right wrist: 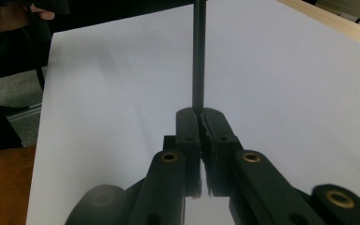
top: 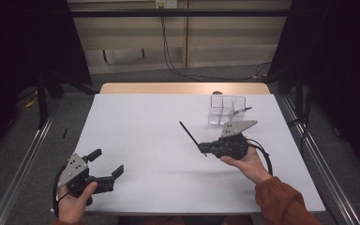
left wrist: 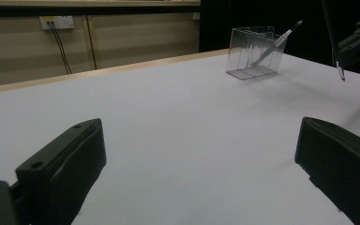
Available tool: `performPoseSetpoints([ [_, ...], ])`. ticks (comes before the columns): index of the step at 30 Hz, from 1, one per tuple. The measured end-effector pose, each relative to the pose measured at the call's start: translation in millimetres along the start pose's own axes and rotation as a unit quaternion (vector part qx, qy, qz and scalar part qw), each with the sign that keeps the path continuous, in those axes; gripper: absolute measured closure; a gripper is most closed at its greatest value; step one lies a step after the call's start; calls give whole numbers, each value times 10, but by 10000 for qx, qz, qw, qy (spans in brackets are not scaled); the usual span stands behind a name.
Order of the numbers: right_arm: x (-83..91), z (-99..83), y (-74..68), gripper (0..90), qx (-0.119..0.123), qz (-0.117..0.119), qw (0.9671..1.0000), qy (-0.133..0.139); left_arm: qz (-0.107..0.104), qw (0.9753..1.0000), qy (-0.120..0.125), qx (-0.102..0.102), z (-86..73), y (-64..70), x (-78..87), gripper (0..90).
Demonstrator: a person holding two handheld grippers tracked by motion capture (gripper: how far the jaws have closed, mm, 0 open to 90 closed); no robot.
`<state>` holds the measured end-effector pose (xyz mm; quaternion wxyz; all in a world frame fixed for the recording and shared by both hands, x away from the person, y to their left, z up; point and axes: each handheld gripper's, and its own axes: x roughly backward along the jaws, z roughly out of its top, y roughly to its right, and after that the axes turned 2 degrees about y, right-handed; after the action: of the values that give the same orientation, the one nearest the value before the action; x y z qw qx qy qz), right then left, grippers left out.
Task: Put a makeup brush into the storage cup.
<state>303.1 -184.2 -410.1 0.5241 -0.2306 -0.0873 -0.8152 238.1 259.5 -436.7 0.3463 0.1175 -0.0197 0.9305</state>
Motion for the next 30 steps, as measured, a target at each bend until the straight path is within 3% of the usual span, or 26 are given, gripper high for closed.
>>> performPoseSetpoints([
  [4, -48, 64, -8, 867, 78, 86, 9999, -107, -11, 10000, -9, -12, -1, 1, -3, 21],
  [10, -123, 159, -85, 867, 354, 265, 9979, -478, -14, 10000, -60, -58, 0, -2, -1, 21],
  [17, -166, 206, -24, 867, 436, 256, 9949, -871, -7, 9999, -108, -70, 0, -6, -4, 21],
  [27, -235, 275, -71, 867, 765, 372, 9840, -1567, 1, 9999, -119, -58, 0, -6, -3, 21],
  [30, -241, 289, -52, 867, 742, 516, 9811, -1714, 9, 9999, -120, -34, -3, -13, -4, 21],
])
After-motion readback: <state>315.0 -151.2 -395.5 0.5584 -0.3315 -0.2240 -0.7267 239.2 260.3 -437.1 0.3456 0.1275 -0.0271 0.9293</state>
